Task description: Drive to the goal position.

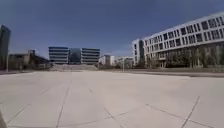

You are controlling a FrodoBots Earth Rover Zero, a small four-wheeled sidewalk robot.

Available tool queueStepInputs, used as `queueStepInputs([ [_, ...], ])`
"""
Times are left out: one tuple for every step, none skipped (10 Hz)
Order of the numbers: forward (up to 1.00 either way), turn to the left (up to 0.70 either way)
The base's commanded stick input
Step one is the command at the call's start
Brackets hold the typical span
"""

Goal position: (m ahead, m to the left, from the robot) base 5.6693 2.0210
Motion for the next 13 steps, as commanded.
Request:
queueStepInputs([
  [0.09,-0.05],
  [0.09,-0.05],
  [0.09,-0.05],
  [0.09,-0.05],
  [0.09,-0.05],
  [0.09,-0.05],
  [0.09,-0.05],
  [0.09,-0.05],
  [0.09,-0.05],
  [0.09,-0.05],
  [0.09,-0.05],
  [0.09,-0.05],
  [0.09,-0.05],
])
